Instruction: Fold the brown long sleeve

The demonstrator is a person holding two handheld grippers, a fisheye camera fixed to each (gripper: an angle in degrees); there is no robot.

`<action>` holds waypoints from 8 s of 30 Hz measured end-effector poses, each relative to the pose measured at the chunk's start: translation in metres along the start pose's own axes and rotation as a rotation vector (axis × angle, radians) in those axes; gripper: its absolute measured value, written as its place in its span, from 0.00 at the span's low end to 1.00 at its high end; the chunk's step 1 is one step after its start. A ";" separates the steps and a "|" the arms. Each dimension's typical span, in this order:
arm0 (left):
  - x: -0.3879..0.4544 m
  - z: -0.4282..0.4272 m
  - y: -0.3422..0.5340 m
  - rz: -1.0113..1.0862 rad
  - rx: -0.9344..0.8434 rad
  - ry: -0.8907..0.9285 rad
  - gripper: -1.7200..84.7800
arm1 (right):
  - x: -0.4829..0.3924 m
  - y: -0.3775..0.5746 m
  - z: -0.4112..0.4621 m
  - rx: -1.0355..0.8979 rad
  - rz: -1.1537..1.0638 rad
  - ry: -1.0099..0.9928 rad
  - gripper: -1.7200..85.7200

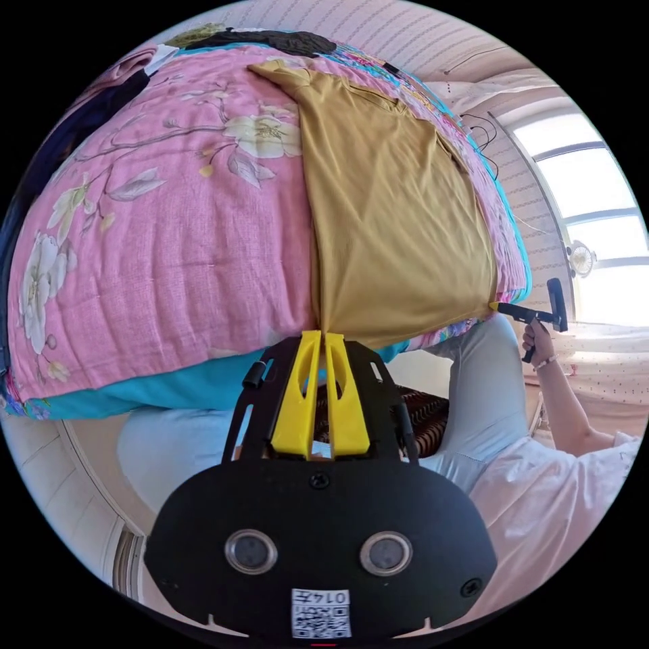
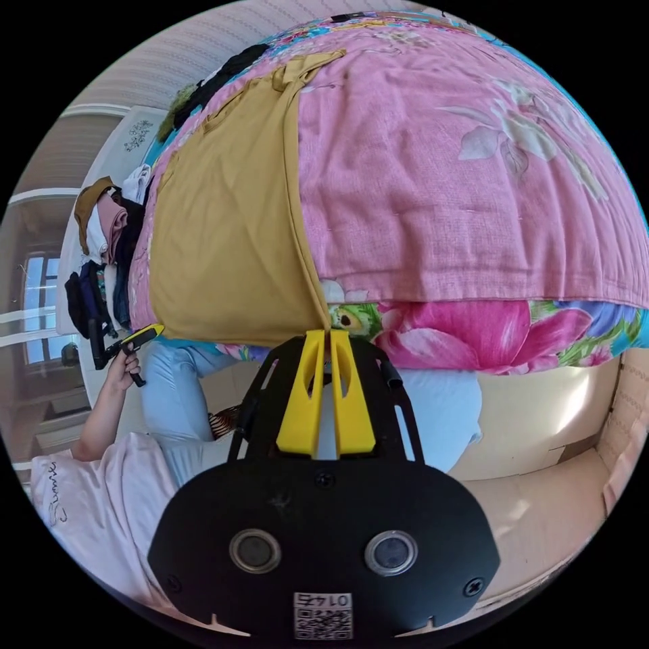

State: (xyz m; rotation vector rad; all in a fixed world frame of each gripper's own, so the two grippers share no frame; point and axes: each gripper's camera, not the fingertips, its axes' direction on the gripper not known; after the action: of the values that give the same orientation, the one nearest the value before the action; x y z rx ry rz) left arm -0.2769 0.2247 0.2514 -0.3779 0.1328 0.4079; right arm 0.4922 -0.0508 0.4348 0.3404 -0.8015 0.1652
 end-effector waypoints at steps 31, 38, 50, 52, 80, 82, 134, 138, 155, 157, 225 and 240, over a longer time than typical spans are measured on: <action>0.194 -0.019 -0.262 0.395 0.259 -0.026 0.03 | 0.101 -0.167 -0.114 0.529 -0.023 -0.219 0.10; 0.289 0.031 -0.397 0.525 0.233 -0.026 0.06 | 0.132 -0.268 -0.085 0.459 0.080 -0.201 0.09; 0.419 0.105 -0.495 0.682 0.160 0.031 0.06 | 0.239 -0.093 -0.095 0.713 0.082 -0.433 0.03; 0.445 0.120 -0.508 0.716 0.129 0.007 0.06 | 0.254 -0.079 -0.089 0.773 0.101 -0.488 0.03; 0.580 0.180 -0.577 0.984 -0.012 -0.166 0.09 | 0.303 -0.152 -0.035 0.561 0.060 -0.379 0.03; 0.561 0.148 -0.573 0.974 0.037 -0.146 0.09 | 0.301 -0.155 -0.032 0.539 0.054 -0.368 0.03; -0.079 -0.084 -0.374 0.202 0.362 -0.015 0.10 | -0.141 -0.480 0.318 0.125 -0.489 -0.111 0.10; -0.083 -0.075 -0.392 0.194 0.331 0.080 0.11 | -0.151 -0.496 0.338 0.150 -0.466 -0.076 0.11; -0.056 -0.109 -0.250 0.350 0.486 0.060 0.08 | -0.158 -0.438 0.355 0.126 -0.649 0.019 0.02; -0.060 -0.103 -0.249 0.337 0.452 0.010 0.09 | -0.143 -0.433 0.366 0.097 -0.617 0.045 0.02; 0.012 0.003 0.072 -0.037 0.169 -0.142 0.07 | 0.048 -0.038 0.180 0.023 0.046 0.017 0.13; 0.044 -0.003 0.075 -0.092 0.163 -0.132 0.01 | 0.066 0.009 0.094 -0.014 -0.025 -0.082 0.04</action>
State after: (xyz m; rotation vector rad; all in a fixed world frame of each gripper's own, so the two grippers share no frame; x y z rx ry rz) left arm -0.2682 0.3035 0.2152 -0.1946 0.0196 0.3277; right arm 0.4719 -0.0753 0.5455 0.3456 -0.8791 0.1228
